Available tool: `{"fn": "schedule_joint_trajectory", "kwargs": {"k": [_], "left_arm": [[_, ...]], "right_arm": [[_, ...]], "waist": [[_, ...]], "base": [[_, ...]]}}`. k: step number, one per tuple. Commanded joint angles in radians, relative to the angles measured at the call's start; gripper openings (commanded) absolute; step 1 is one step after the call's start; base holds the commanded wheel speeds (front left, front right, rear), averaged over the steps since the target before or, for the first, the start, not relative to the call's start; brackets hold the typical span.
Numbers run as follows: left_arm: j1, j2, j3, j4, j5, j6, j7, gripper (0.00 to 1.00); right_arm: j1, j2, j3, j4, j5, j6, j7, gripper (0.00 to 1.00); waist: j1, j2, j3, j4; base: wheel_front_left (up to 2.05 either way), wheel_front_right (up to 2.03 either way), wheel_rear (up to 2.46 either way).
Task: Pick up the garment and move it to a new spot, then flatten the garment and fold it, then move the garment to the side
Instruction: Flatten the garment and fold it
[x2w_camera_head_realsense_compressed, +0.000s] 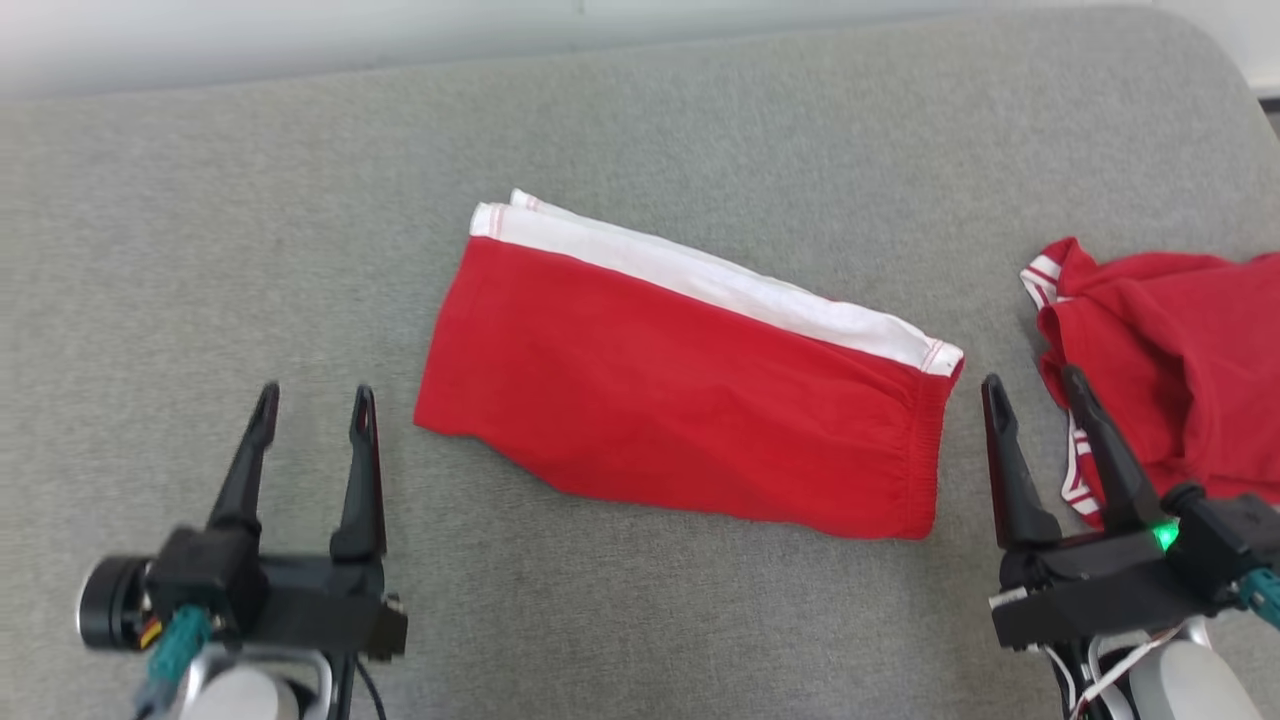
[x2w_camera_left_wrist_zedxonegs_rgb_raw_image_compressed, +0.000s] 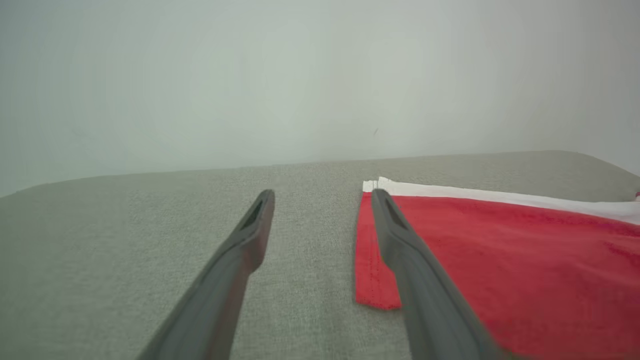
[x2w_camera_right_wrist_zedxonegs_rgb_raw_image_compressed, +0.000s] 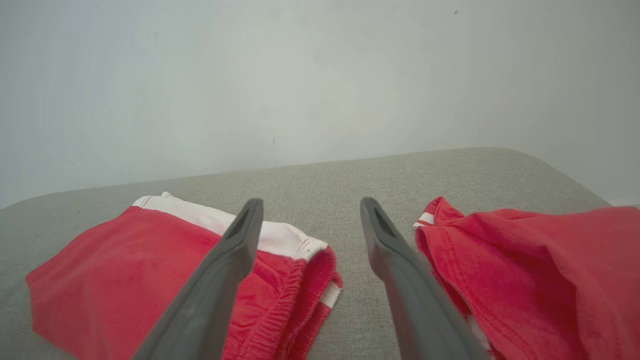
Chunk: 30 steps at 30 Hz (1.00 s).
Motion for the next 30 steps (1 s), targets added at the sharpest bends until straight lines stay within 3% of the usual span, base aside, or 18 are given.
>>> {"fn": "schedule_joint_trajectory", "kwargs": {"k": [1, 11, 20, 25, 30], "left_arm": [[0.038, 0.01, -0.005, -0.021, 0.015, 0.016, 0.005, 1.0], [0.12, 0.024, -0.01, -0.068, 0.019, 0.056, 0.024, 1.0], [0.088, 0.024, -0.021, -0.064, 0.019, 0.049, 0.038, 1.0], [0.024, 0.013, -0.04, -0.038, 0.01, 0.018, 0.053, 1.0], [-0.068, -0.006, -0.079, 0.057, -0.033, -0.056, 0.12, 1.0]], "right_arm": [[0.027, 0.002, -0.008, -0.009, -0.014, 0.0, 0.013, 1.0], [0.106, 0.023, -0.036, -0.051, -0.048, 0.0, 0.053, 1.0], [0.108, 0.031, -0.043, -0.063, -0.042, 0.0, 0.066, 1.0], [0.095, 0.03, -0.039, -0.071, -0.039, 0.0, 0.072, 1.0], [0.074, 0.028, -0.021, -0.073, -0.036, 0.0, 0.07, 1.0]], "waist": [[0.0002, 0.0001, -0.026, 0.016], [0.0002, 0.0001, -0.066, 0.021], [0.0002, 0.0001, -0.061, 0.023], [0.0002, 0.0001, -0.043, 0.021], [0.0002, 0.0001, -0.016, 0.0]], "base": [[0.0, 0.0, 0.0], [0.0, 0.0, 0.0], [0.0, 0.0, 0.0], [0.0, 0.0, 0.0], [0.0, 0.0, 0.0]]}}
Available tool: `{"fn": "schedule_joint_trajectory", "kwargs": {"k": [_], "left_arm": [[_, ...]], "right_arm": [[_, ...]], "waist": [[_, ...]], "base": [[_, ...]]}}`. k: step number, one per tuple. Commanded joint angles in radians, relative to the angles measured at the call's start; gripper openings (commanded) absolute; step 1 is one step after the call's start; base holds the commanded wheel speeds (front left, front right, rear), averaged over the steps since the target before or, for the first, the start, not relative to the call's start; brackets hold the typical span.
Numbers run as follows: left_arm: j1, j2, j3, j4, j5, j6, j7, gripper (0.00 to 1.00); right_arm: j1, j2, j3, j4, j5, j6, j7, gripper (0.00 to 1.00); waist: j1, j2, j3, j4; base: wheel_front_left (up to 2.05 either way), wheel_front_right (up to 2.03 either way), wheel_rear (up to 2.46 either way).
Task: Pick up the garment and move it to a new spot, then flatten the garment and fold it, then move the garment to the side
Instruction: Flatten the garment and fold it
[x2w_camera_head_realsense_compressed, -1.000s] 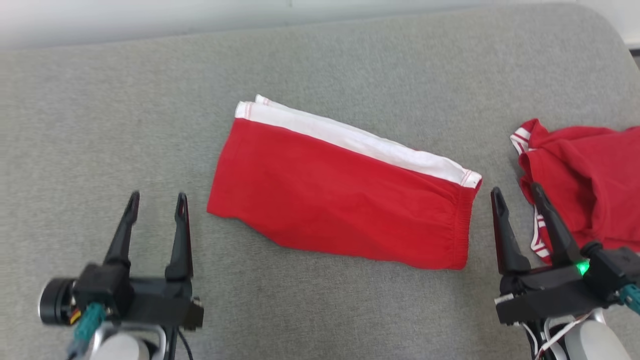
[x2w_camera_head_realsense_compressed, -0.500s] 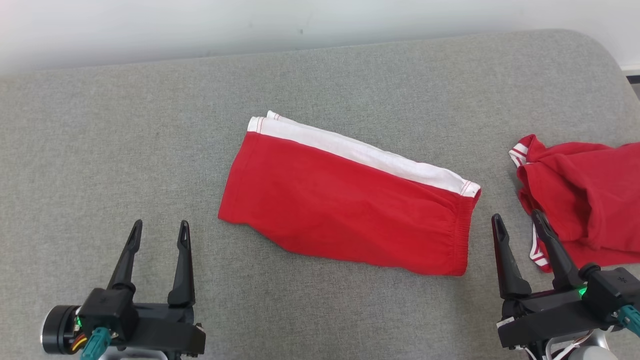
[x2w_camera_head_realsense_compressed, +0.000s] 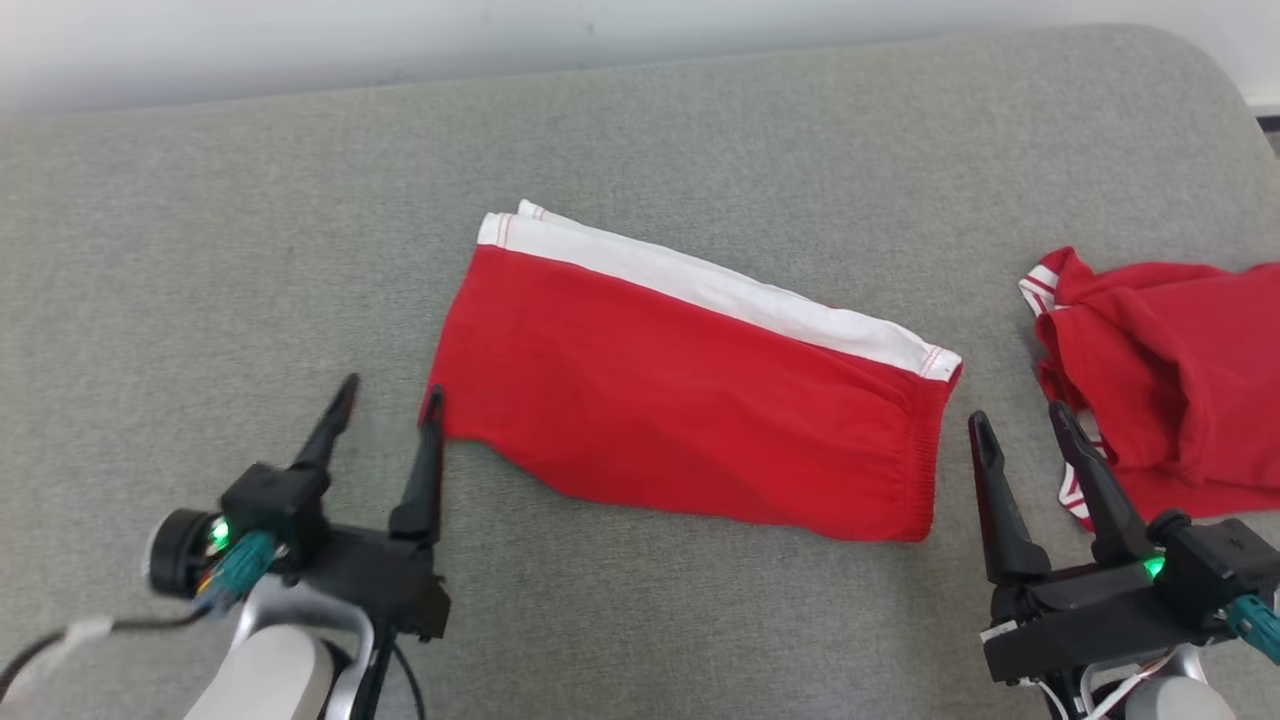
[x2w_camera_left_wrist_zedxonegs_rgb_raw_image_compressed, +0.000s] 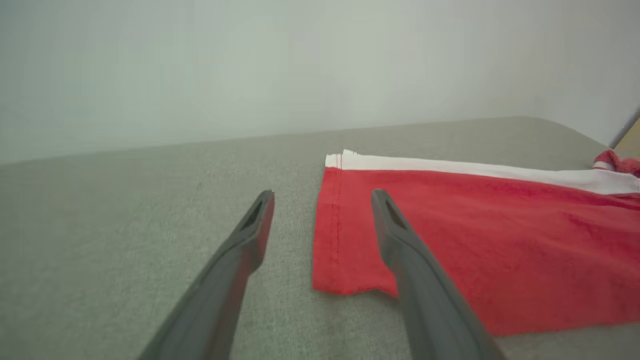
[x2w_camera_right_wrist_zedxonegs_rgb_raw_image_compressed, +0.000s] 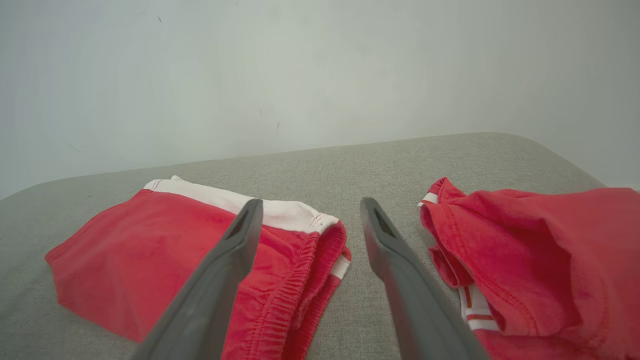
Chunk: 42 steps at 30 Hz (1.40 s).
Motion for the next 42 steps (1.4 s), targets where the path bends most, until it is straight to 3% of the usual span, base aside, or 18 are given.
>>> {"fn": "schedule_joint_trajectory", "kwargs": {"k": [1, 10, 17, 19, 20, 21, 24, 29, 42], "left_arm": [[-0.029, -0.008, -0.015, 0.036, -0.02, -0.025, 0.02, 1.0], [-0.174, -0.049, -0.04, 0.311, -0.094, -0.132, 0.096, 1.0], [-0.207, -0.071, -0.042, 0.427, -0.14, -0.168, 0.15, 1.0], [-0.207, -0.078, -0.047, 0.435, -0.155, -0.182, 0.151, 0.45], [-0.207, -0.078, -0.047, 0.435, -0.155, -0.182, 0.151, 0.45], [-0.206, -0.083, -0.05, 0.437, -0.158, -0.188, 0.152, 0.0], [-0.194, -0.093, -0.054, 0.432, -0.168, -0.202, 0.152, 0.0], [-0.175, -0.091, -0.031, 0.398, -0.175, -0.182, 0.1, 0.0], [0.084, -0.095, 0.002, 0.131, -0.209, -0.06, 0.02, 0.0]], "right_arm": [[-0.013, 0.0, 0.006, 0.001, 0.004, 0.0, -0.002, 1.0], [-0.037, 0.009, 0.025, 0.024, 0.023, 0.0, -0.023, 1.0], [-0.047, 0.013, 0.025, 0.042, 0.032, 0.0, -0.038, 1.0], [-0.047, 0.015, 0.025, 0.046, 0.032, 0.0, -0.04, 1.0], [-0.047, 0.015, 0.025, 0.046, 0.032, 0.0, -0.04, 1.0], [-0.047, 0.015, 0.024, 0.047, 0.034, 0.0, -0.041, 1.0], [-0.048, 0.017, 0.021, 0.049, 0.04, 0.0, -0.044, 1.0], [-0.042, 0.019, 0.014, 0.051, 0.047, 0.0, -0.047, 1.0], [0.005, -0.002, -0.013, 0.04, 0.058, 0.0, -0.012, 1.0]], "waist": [[0.0, 0.0, 0.017, -0.019], [0.0, 0.0, 0.068, -0.077], [0.0, 0.0, 0.075, -0.087], [0.0, 0.0, 0.073, -0.087], [0.0, 0.0, 0.073, -0.087], [0.0, 0.0, 0.072, -0.086], [0.0, 0.0, 0.069, -0.081], [0.0, 0.0, 0.059, -0.068], [0.0, 0.0, 0.008, 0.028]], "base": [[0.0, 0.0, 0.0], [0.0, 0.0, 0.0], [0.0, 0.0, 0.0], [0.0, 0.0, 0.0], [0.0, 0.0, 0.0], [0.0, 0.0, 0.0], [0.0, 0.0, 0.0], [0.0, 0.0, 0.0], [0.0, 0.0, 0.0]]}}
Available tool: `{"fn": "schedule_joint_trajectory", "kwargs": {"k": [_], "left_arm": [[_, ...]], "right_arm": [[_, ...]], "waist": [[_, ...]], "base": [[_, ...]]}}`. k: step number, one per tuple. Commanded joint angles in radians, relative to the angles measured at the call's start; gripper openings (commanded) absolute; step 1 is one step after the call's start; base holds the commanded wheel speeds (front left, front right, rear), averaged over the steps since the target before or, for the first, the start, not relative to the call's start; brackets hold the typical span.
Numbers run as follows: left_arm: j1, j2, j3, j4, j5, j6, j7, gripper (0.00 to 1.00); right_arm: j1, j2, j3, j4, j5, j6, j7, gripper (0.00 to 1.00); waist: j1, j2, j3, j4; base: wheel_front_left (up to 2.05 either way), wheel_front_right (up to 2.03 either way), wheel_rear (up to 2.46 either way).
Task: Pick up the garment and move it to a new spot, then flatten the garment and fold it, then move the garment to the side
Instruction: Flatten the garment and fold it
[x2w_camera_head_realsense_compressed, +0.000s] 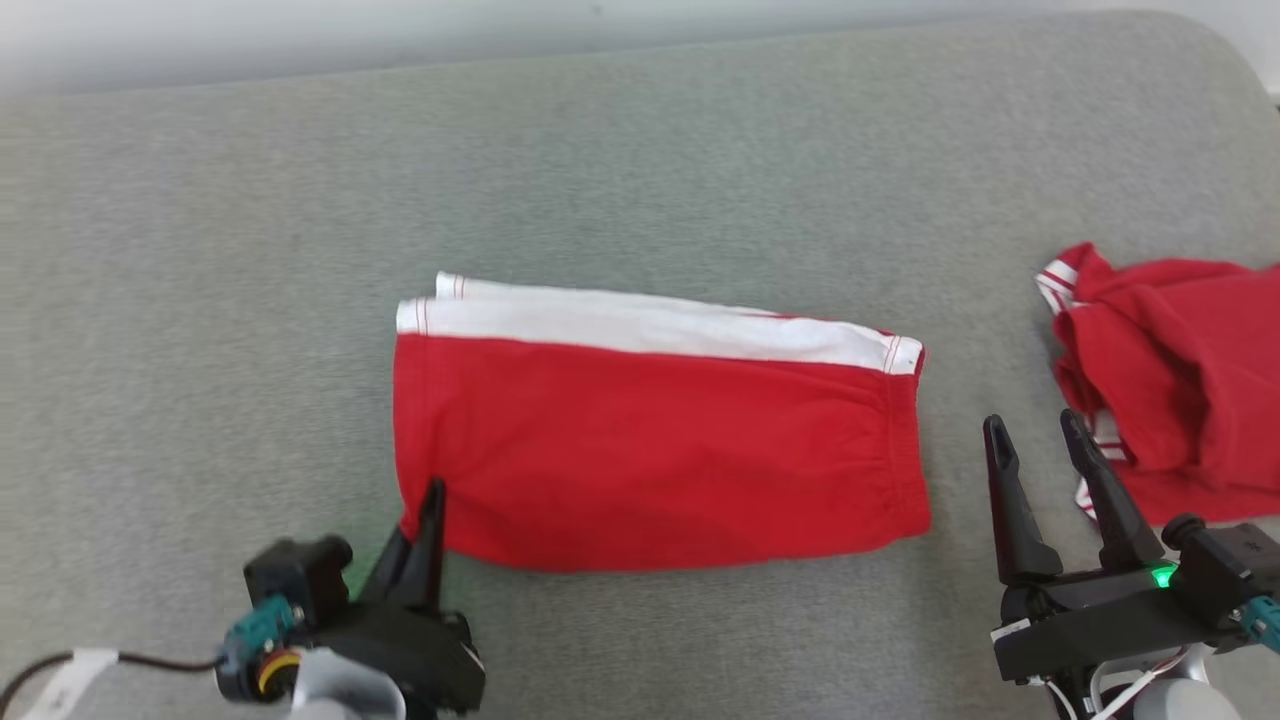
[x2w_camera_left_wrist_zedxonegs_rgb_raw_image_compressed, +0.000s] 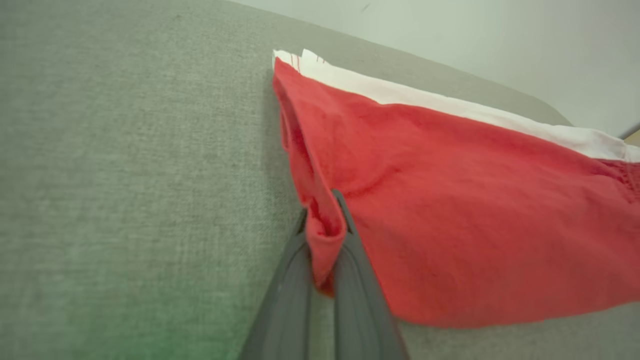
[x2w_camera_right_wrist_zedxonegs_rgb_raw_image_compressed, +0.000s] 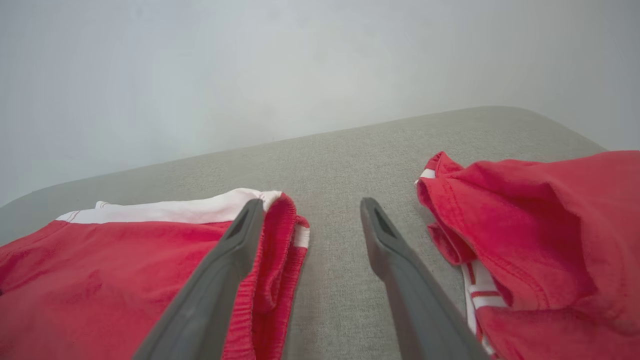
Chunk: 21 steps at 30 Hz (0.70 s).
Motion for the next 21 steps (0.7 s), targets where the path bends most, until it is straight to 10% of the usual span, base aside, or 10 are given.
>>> {"fn": "schedule_joint_trajectory", "kwargs": {"k": [1, 13, 15, 21], "left_arm": [[0.021, 0.001, 0.001, -0.012, -0.015, 0.009, 0.001, 0.0], [0.133, -0.007, -0.007, -0.076, -0.037, 0.053, 0.019, 0.0], [0.128, -0.006, 0.001, -0.081, -0.024, 0.063, -0.004, 1.0], [0.087, 0.022, 0.035, -0.098, 0.045, 0.091, -0.096, 1.0]], "right_arm": [[0.014, -0.01, -0.003, -0.002, 0.003, 0.0, 0.003, 1.0], [0.02, -0.015, -0.002, 0.004, 0.01, 0.0, 0.028, 1.0], [0.023, -0.011, -0.007, 0.003, 0.011, 0.0, 0.029, 1.0], [0.011, 0.0, -0.021, 0.001, 0.006, 0.0, 0.021, 1.0]], "waist": [[0.0, 0.0, -0.017, 0.028], [0.0, 0.0, -0.048, 0.039], [0.0, 0.0, -0.05, 0.039], [0.0, 0.0, -0.058, 0.033]], "base": [[0.0, 0.0, 0.0], [0.0, 0.0, 0.0], [0.0, 0.0, 0.0], [0.0, 0.0, 0.0]]}}
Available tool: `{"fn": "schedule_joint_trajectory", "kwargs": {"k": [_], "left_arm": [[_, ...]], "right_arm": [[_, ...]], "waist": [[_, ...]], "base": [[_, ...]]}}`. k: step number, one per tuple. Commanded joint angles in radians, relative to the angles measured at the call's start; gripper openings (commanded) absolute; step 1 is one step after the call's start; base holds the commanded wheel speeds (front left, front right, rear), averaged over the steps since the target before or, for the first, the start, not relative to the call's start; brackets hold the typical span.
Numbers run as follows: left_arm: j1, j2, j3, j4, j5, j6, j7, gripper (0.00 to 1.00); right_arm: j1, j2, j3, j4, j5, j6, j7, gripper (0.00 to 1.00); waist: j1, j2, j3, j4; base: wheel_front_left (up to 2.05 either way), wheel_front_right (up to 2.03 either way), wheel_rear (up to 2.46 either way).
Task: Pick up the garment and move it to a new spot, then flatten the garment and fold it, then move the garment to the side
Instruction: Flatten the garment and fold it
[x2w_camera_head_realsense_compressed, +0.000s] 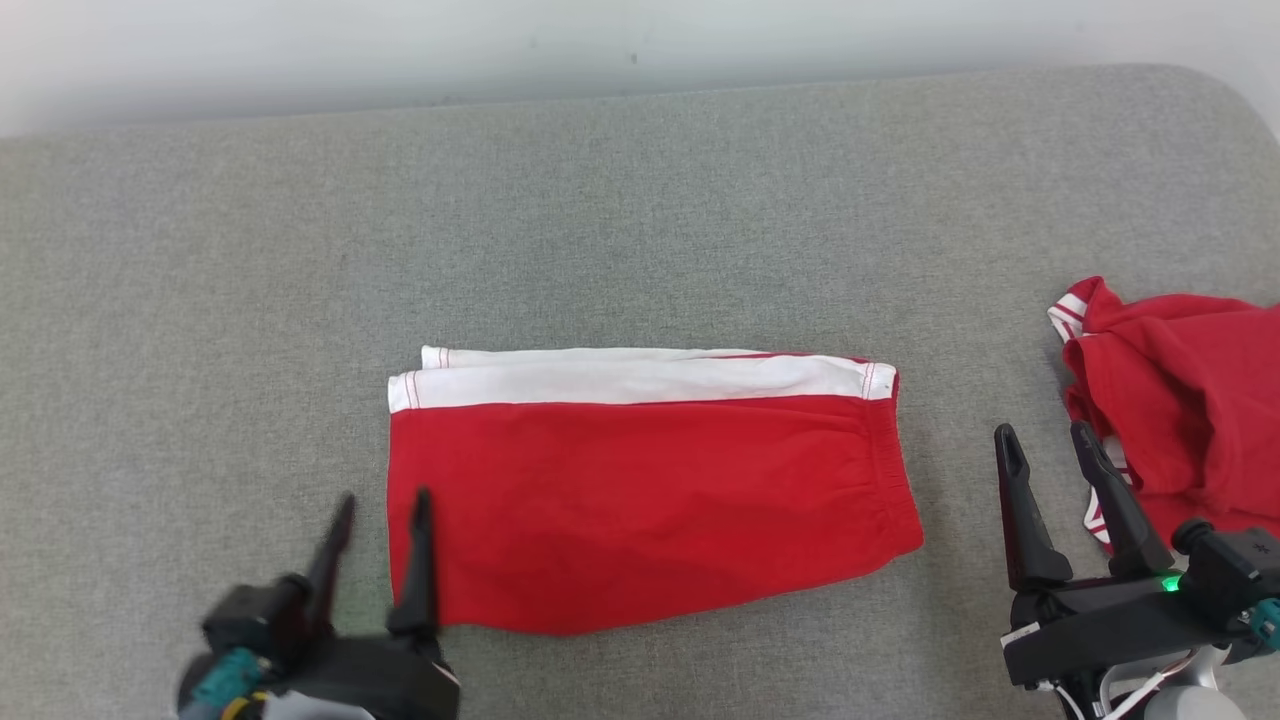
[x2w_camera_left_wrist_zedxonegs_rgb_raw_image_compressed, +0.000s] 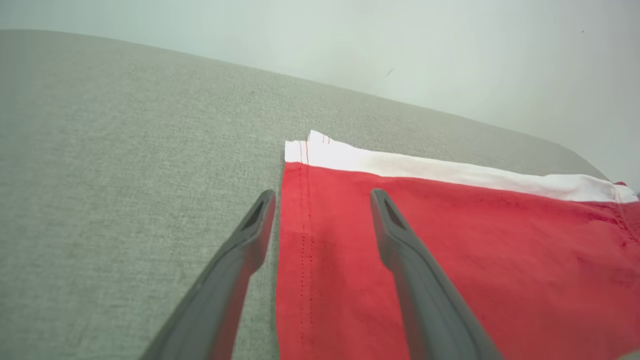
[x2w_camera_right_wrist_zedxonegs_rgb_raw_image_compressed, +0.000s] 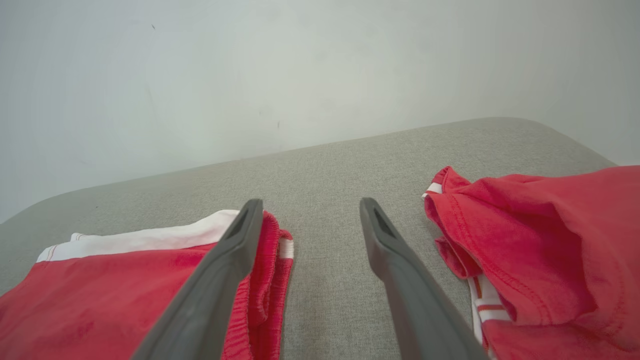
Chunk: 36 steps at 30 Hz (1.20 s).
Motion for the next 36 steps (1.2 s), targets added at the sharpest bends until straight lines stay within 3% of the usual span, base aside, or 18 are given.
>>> {"fn": "schedule_joint_trajectory", "kwargs": {"k": [1, 12, 21, 36], "left_arm": [[-0.023, 0.015, 0.021, -0.01, 0.027, 0.007, -0.03, 1.0], [-0.113, 0.035, 0.113, -0.041, 0.152, -0.031, -0.071, 1.0], [0.017, 0.038, 0.157, -0.112, 0.289, -0.021, -0.072, 1.0], [0.153, 0.049, 0.148, -0.133, 0.289, 0.0, -0.062, 1.0]], "right_arm": [[-0.009, 0.004, -0.003, 0.002, -0.006, 0.0, -0.006, 1.0], [-0.047, 0.02, 0.012, 0.027, -0.028, 0.0, -0.028, 1.0], [-0.028, 0.034, 0.017, 0.059, -0.053, 0.0, -0.035, 1.0], [0.055, 0.052, -0.006, 0.043, -0.087, 0.0, -0.008, 1.0]], "waist": [[0.0, -0.0001, -0.006, -0.003], [0.0, -0.0001, -0.037, -0.012], [0.0, -0.0001, -0.093, -0.022], [0.0, -0.0001, -0.148, -0.013]], "base": [[0.0, 0.0, 0.0], [0.0, 0.0, 0.0], [0.0, 0.0, 0.0], [0.0, 0.0, 0.0]]}}
